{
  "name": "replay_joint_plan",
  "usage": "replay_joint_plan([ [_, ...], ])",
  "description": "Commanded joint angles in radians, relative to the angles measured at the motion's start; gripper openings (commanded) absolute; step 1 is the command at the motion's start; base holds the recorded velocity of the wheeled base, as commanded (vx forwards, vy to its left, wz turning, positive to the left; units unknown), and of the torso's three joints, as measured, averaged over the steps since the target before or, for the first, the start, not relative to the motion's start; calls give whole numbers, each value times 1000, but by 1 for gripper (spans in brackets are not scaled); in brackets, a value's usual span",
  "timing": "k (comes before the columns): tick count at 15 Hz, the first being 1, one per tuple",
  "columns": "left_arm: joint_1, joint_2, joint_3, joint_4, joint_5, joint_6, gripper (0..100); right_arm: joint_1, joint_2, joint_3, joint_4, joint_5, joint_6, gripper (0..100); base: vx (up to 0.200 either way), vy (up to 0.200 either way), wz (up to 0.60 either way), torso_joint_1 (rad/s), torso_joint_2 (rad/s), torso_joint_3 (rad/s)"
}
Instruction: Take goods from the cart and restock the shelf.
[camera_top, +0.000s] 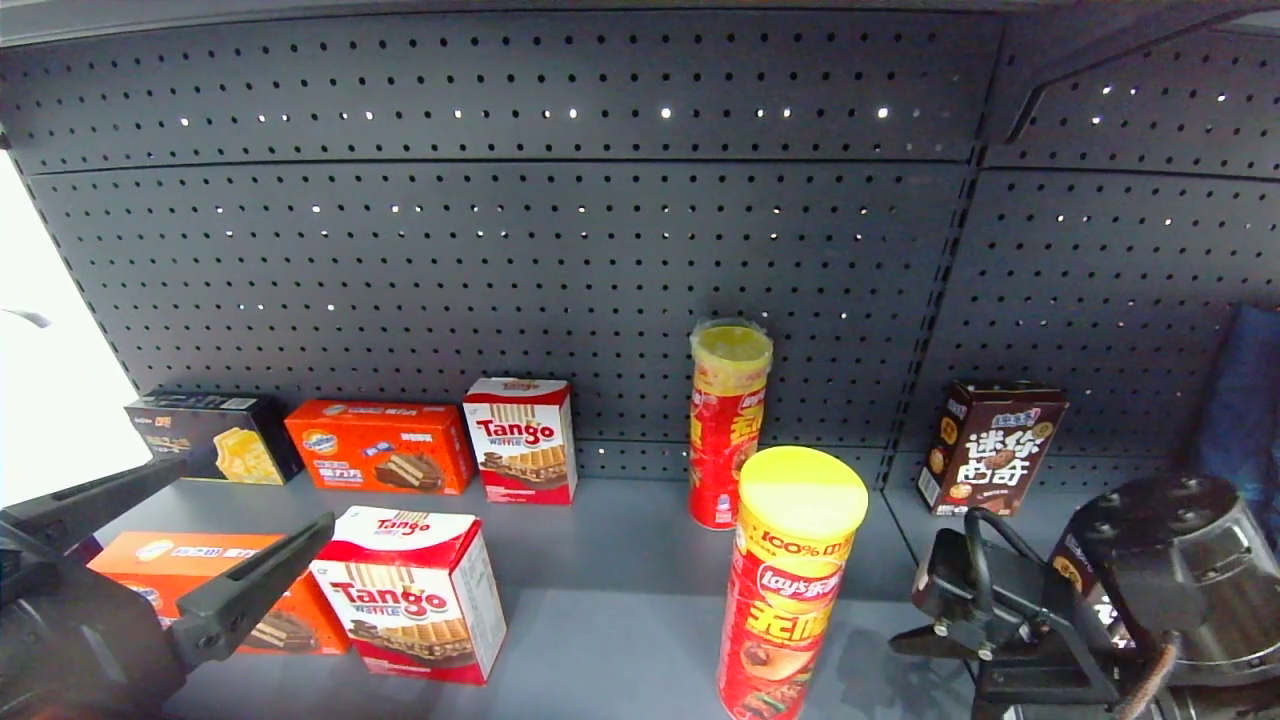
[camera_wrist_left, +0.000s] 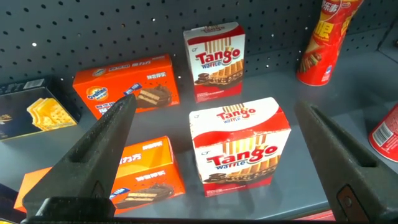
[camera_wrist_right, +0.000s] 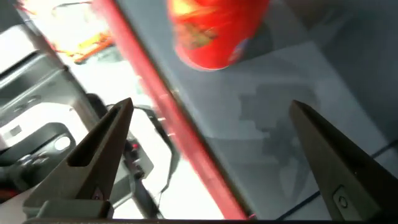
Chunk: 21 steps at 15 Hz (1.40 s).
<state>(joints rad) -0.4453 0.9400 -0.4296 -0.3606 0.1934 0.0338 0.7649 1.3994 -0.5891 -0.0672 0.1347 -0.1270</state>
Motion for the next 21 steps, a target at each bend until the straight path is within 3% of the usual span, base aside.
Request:
replay_joint_plan([
  [1,0,0,0,0,0,0,100,4,-65,15,-20,29,0,100,0,0,0,0,0,0],
  [13,2,-4,2,5,1,-2,100,37,-94,68,-69,184,-6,100,0,0,0,0,0,0],
  [14,0,-7,3,5,1,-2,100,37,-92,101,-121,197,-8,100,0,0,0,0,0,0],
  [18,0,-9,32,2,0,-11,100,34,30,305,-622,263,0,100,0,0,0,0,0,0],
  [21,0,-12,29,0,0,-17,100,37,32,287,-546,243,6,100,0,0,0,0,0,0],
])
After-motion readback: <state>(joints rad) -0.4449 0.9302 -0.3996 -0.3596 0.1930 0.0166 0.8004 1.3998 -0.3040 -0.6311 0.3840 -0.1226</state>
